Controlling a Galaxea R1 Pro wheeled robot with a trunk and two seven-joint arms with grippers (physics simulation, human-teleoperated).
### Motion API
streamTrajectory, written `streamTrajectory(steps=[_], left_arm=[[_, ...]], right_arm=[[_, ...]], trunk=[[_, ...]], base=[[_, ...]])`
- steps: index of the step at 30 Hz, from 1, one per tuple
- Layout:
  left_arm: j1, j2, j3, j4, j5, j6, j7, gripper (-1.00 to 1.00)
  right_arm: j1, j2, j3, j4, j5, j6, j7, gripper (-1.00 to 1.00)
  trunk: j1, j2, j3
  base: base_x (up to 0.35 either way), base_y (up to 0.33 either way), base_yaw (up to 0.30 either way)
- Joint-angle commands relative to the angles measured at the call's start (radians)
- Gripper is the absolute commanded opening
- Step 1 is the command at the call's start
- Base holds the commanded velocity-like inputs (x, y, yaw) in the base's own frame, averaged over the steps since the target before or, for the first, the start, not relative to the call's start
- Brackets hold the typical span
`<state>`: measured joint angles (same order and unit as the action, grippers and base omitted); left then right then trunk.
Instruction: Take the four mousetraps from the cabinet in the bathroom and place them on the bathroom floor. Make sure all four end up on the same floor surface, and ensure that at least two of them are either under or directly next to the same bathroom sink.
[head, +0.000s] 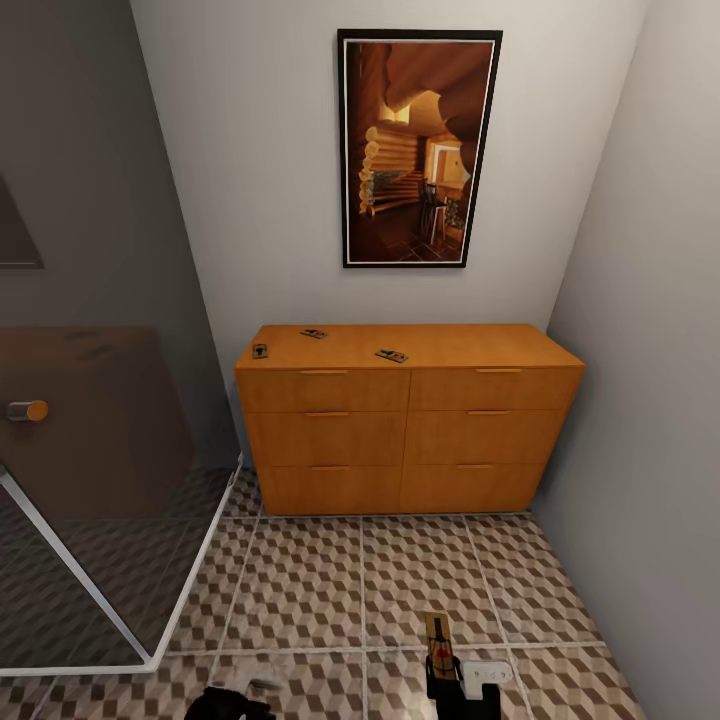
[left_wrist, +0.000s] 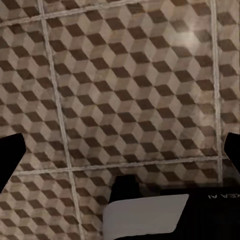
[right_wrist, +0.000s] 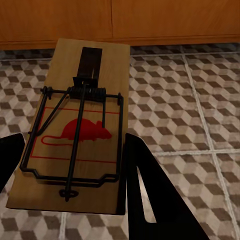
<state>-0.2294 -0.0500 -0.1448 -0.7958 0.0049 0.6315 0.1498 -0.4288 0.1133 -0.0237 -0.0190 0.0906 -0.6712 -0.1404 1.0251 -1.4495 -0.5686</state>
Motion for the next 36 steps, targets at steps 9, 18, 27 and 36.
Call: streamTrajectory(steps=[9,18,27,36], left_arm=[[-0.001,0.000,-0.001,0.709,0.000,-0.537,0.004,1.00],[0.057,0.049,-0.001,0.859,0.000,-0.744,0.005,1.00],[0.088,0.064,-0.001,0.867,-0.005,-0.771,0.005,1.00],[0.090,0.065,-0.001,0.869,-0.004,-0.772,0.005,1.00]], right_arm=[[-0.001,0.000,-0.002,0.001,0.008,-0.002,-0.004,-1.00],[-0.001,0.000,-0.002,0.001,0.008,-0.002,-0.004,-1.00],[-0.001,0.000,-0.002,0.001,0.008,-0.002,-0.004,-1.00],[-0.001,0.000,-0.002,0.001,0.008,-0.002,-0.004,-1.00]], trunk=[[0.000,-0.001,-0.001],[0.000,-0.001,-0.001],[0.000,-0.001,-0.001],[0.000,-0.001,-0.001]], base=[[0.000,0.000,0.000],[0.000,0.000,0.000],[0.000,0.000,0.000],[0.000,0.000,0.000]])
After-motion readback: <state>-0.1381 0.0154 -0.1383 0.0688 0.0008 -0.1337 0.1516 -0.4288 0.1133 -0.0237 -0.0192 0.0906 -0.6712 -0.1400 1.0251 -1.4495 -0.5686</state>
